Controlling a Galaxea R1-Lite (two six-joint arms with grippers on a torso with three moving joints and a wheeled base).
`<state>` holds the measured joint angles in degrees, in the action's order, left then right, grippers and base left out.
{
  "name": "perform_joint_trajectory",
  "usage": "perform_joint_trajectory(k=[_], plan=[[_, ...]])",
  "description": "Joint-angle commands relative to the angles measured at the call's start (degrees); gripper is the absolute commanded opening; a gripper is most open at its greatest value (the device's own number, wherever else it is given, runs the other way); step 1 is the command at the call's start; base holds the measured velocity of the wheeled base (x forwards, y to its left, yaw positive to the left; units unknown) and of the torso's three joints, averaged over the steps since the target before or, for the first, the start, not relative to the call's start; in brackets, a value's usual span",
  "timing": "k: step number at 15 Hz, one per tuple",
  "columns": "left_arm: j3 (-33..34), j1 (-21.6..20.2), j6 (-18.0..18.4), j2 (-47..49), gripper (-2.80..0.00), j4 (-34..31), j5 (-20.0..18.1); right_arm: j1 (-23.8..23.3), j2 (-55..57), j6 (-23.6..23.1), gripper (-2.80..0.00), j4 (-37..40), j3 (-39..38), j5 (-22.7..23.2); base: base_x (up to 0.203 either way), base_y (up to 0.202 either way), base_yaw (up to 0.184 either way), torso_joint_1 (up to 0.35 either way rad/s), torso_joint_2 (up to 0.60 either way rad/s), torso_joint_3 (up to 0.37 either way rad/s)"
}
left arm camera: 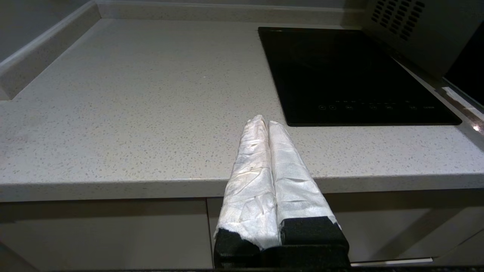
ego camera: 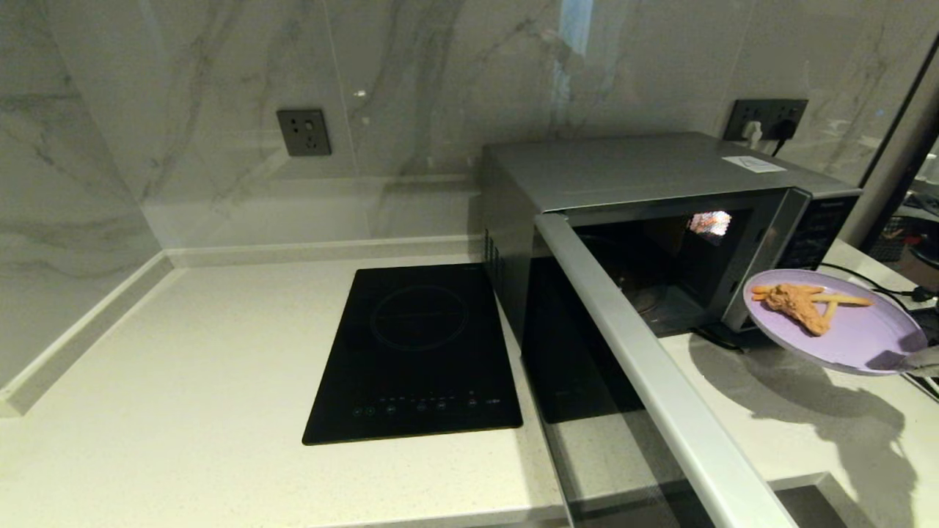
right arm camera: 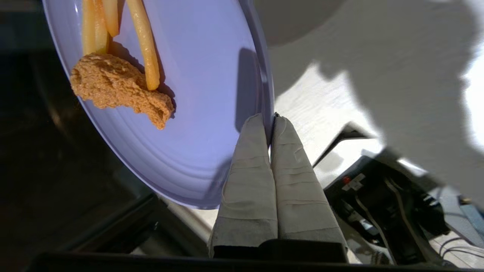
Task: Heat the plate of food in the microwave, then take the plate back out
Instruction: Put the plate in the microwave oven
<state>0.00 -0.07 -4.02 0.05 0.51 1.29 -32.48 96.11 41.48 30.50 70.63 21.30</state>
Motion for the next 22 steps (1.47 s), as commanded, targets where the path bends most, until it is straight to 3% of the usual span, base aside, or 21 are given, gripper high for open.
perform_joint_trajectory(k=[1,5,10,15,22], plan=[[0.0,0.0,0.0,0.0,-2.80,0.0,0.0,5.1,-3.5,1.9,-2.80,0.1,-0.5,0.0,0.000,0.000,0.000,0.000,0.00,0.000],[0.0,0.0,0.0,0.0,-2.80,0.0,0.0,13.9,-6.1,7.2,-2.80,0.0,-1.1,-3.4,0.000,0.000,0.000,0.000,0.00,0.000],[0.0,0.0,0.0,0.0,-2.80,0.0,0.0,25.1,-6.3,17.1,-2.80,-1.9,-0.1,-14.1,0.000,0.000,0.000,0.000,0.00,0.000],[0.0,0.0,0.0,0.0,-2.80,0.0,0.0,30.0,-4.8,18.7,-2.80,-4.7,-0.1,-22.9,0.000,0.000,0.000,0.000,0.00,0.000],[0.0,0.0,0.0,0.0,-2.80,0.0,0.0,32.6,-1.6,19.8,-2.80,-8.2,0.1,-23.5,0.000,0.000,0.000,0.000,0.00,0.000]])
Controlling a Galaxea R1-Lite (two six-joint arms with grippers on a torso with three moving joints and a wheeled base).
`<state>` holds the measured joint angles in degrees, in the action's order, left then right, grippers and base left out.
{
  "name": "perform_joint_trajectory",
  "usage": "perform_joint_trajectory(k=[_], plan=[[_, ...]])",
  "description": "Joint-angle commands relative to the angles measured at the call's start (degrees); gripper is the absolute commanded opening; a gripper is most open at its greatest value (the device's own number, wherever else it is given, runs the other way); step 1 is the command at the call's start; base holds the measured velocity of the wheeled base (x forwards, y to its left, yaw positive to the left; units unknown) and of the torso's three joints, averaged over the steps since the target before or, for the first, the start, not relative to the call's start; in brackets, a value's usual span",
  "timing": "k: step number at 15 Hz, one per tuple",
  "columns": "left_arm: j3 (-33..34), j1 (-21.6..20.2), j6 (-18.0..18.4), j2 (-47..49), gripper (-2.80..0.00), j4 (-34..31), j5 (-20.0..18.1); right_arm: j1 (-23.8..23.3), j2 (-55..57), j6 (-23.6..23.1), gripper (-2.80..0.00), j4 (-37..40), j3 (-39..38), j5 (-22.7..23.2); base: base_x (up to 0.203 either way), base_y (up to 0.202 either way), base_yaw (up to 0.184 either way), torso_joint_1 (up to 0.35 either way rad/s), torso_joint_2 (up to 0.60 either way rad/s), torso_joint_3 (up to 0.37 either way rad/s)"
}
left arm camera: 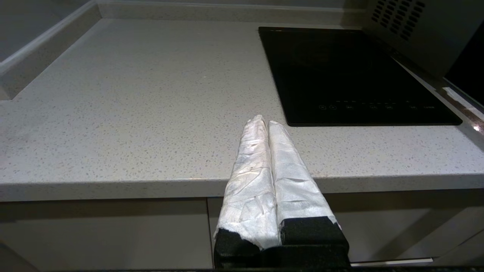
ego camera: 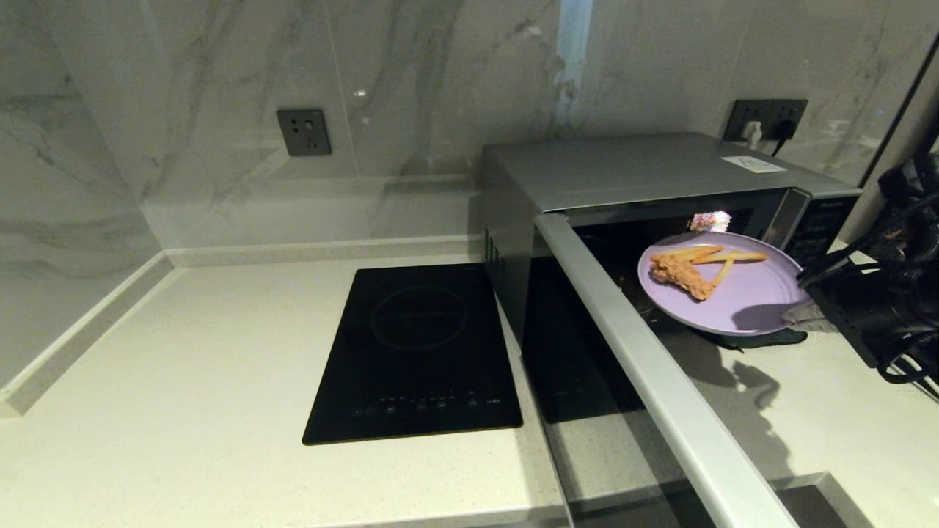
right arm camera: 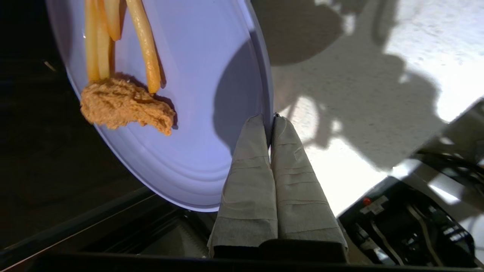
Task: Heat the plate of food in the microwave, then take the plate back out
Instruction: Put the plate in the microwave oven
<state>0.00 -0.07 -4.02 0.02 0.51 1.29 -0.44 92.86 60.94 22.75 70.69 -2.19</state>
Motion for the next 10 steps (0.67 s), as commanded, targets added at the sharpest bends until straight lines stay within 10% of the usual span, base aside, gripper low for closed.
perform_joint_trajectory(k=[1,10], plan=[[0.0,0.0,-0.1,0.1,-2.80,0.0,0.0,0.8,2.4,0.3,-2.80,-1.0,0.3,-0.2,0.000,0.000,0.000,0.000,0.00,0.000],[0.0,0.0,0.0,0.1,-2.80,0.0,0.0,5.8,13.5,-0.4,-2.80,-6.5,6.1,-0.2,0.000,0.000,0.000,0.000,0.00,0.000]])
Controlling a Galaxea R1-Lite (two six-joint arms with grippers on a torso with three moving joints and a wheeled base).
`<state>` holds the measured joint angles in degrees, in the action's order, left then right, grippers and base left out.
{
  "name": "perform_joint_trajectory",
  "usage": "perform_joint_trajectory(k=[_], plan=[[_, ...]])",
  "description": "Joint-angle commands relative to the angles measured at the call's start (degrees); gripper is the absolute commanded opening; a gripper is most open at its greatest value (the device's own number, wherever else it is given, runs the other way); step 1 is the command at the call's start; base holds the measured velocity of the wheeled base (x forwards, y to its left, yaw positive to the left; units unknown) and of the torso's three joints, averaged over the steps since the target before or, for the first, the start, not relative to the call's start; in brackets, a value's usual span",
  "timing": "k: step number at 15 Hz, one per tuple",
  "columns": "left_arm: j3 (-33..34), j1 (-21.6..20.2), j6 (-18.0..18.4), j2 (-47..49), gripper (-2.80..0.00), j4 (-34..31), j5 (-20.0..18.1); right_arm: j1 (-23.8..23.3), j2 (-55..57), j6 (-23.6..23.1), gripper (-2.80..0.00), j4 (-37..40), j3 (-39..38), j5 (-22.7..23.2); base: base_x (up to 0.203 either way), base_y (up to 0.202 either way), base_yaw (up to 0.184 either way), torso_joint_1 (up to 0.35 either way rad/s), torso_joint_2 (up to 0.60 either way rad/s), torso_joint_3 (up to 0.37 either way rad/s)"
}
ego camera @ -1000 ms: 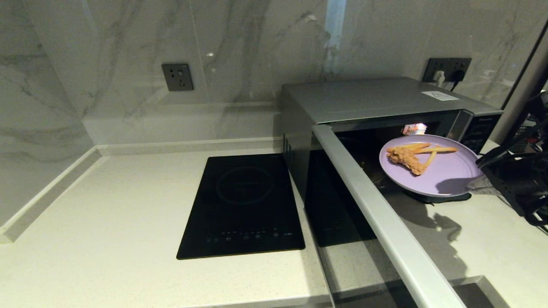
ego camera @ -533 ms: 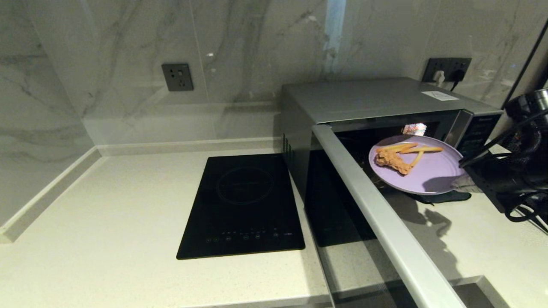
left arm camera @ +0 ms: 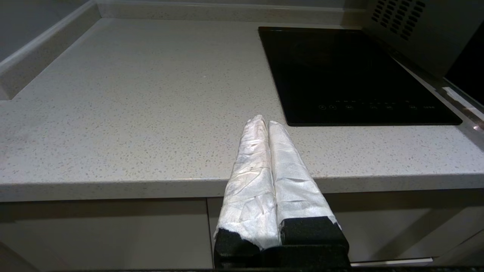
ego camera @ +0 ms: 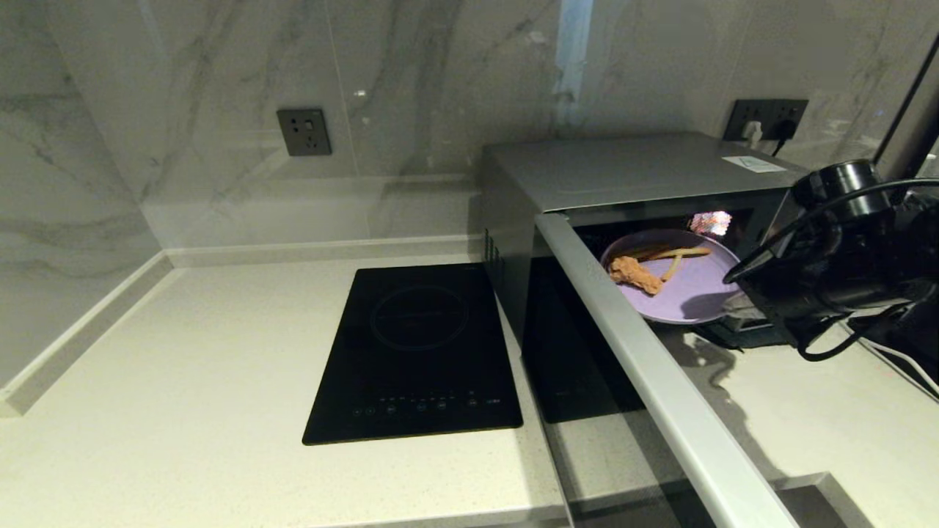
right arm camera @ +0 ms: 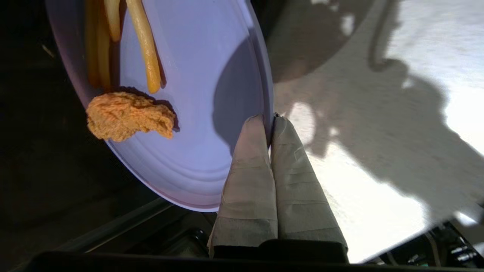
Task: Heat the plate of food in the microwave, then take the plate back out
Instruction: Put the plate in the microwave oven
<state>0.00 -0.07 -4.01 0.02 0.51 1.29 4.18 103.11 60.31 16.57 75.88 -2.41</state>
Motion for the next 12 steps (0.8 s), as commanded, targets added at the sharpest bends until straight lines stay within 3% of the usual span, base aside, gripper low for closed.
perform_joint_trajectory(k=[1,12], plan=[[0.0,0.0,0.0,0.1,-2.80,0.0,0.0,1.7,4.2,0.3,-2.80,-0.5,1.7,0.0,0.000,0.000,0.000,0.000,0.00,0.000],[0.0,0.0,-0.1,0.1,-2.80,0.0,0.0,3.3,16.3,0.2,-2.80,-0.7,12.2,-0.2,0.000,0.000,0.000,0.000,0.00,0.000]])
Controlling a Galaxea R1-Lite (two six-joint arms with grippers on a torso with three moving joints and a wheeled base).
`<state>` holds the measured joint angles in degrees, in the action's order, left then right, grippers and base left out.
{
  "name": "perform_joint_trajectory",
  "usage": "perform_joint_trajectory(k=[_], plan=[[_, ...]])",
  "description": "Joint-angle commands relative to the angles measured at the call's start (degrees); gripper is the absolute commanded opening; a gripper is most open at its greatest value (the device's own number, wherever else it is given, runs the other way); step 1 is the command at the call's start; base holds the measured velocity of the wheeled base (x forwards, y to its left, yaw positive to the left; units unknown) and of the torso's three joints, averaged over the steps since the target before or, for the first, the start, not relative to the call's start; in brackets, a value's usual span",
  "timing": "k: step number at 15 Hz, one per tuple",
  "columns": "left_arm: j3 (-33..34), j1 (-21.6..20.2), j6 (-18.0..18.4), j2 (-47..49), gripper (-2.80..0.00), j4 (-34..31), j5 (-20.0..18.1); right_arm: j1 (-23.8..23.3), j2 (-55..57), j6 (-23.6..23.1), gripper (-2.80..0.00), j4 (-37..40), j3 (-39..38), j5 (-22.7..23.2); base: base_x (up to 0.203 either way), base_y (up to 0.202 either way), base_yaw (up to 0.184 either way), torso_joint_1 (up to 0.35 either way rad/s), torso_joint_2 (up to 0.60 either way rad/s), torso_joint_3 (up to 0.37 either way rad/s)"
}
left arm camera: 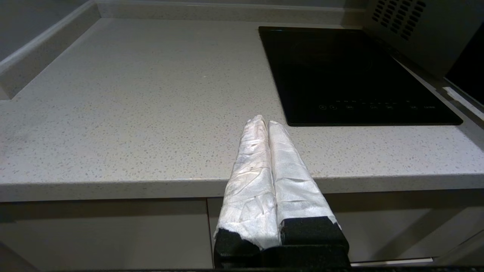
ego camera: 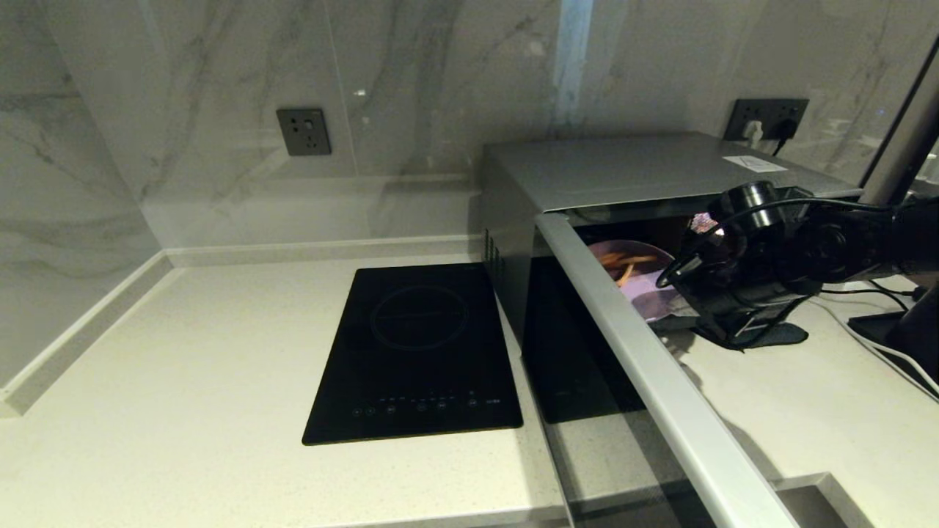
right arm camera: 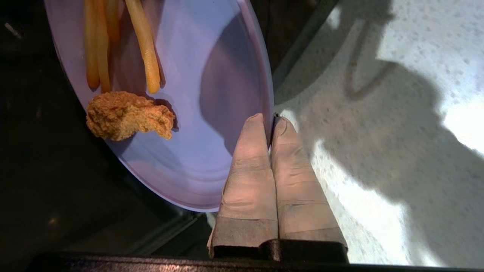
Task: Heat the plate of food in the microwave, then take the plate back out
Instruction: Put the plate in the microwave oven
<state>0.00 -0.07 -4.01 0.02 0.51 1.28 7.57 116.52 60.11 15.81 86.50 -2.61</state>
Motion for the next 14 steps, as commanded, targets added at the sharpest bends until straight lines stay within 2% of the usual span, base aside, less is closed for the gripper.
perform_joint_trajectory(k=[1,7,13,14], plan=[[0.0,0.0,0.0,0.1,-2.80,0.0,0.0,-0.1,3.8,0.4,-2.80,0.2,2.9,-0.1,0.000,0.000,0.000,0.000,0.00,0.000],[0.0,0.0,0.0,0.1,-2.80,0.0,0.0,-1.1,7.1,0.1,-2.80,0.1,6.8,0.0,0.000,0.000,0.000,0.000,0.00,0.000],[0.0,0.0,0.0,0.1,-2.80,0.0,0.0,-1.9,7.6,-1.4,-2.80,-0.1,7.0,0.0,0.000,0.000,0.000,0.000,0.00,0.000],[0.0,0.0,0.0,0.1,-2.80,0.0,0.0,-1.9,7.7,-2.1,0.00,-0.1,6.8,0.0,0.000,0.000,0.000,0.000,0.00,0.000]])
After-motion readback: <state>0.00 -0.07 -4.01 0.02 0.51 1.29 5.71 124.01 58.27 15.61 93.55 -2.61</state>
